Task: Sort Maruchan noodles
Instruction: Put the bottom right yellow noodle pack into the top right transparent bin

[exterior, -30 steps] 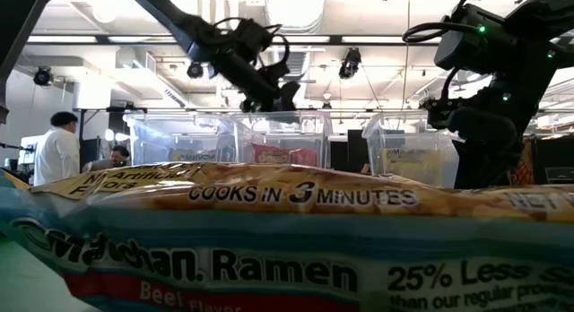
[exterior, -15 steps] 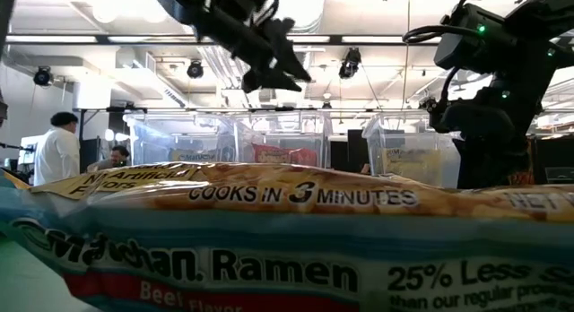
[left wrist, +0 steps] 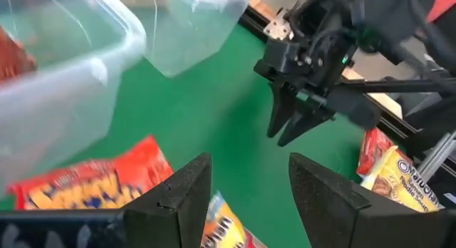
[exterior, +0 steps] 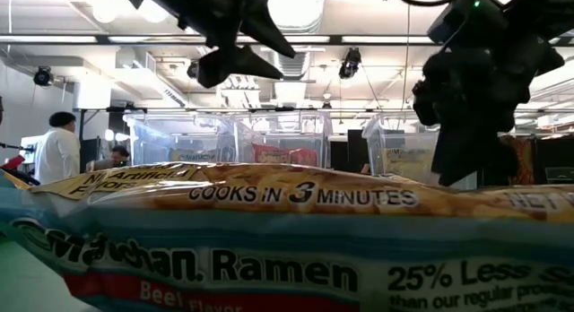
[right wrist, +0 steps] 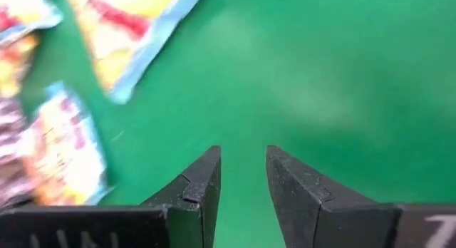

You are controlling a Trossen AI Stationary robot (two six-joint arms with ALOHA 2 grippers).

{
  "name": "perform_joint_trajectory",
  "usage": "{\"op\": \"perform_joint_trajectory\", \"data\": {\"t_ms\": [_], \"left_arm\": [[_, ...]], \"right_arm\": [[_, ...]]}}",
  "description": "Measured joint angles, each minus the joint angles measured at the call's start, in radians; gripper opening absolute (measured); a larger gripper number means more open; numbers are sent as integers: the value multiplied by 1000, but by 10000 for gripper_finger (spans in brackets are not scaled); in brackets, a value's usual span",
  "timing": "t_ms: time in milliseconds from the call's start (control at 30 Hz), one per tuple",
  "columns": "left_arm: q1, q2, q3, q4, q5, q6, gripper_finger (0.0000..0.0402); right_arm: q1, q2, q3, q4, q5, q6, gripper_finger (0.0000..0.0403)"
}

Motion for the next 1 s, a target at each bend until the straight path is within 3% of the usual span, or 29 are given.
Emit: {"op": "perform_joint_trajectory", "data": {"t_ms": [167, 333, 600, 700, 833, 1000], "left_arm": [[-115, 12, 0, 10, -116, -104, 170], [-192, 47, -1, 39, -219, -188, 170], [-265, 225, 5, 421, -250, -311, 170], [-289, 325, 66, 499, -241, -361, 170], [-335, 461, 211, 468, -231, -388, 170], [-361, 593, 407, 285, -234, -439, 170]], "right_arm": [[52, 0, 0, 54, -197, 90, 103], [132, -9, 2, 78, -260, 155, 122], [286, -41, 111, 67, -254, 216, 183], [372, -46, 159, 2, -203, 259, 192], [494, -41, 205, -110, -149, 321, 193], [610, -26, 237, -121, -87, 393, 193]]}}
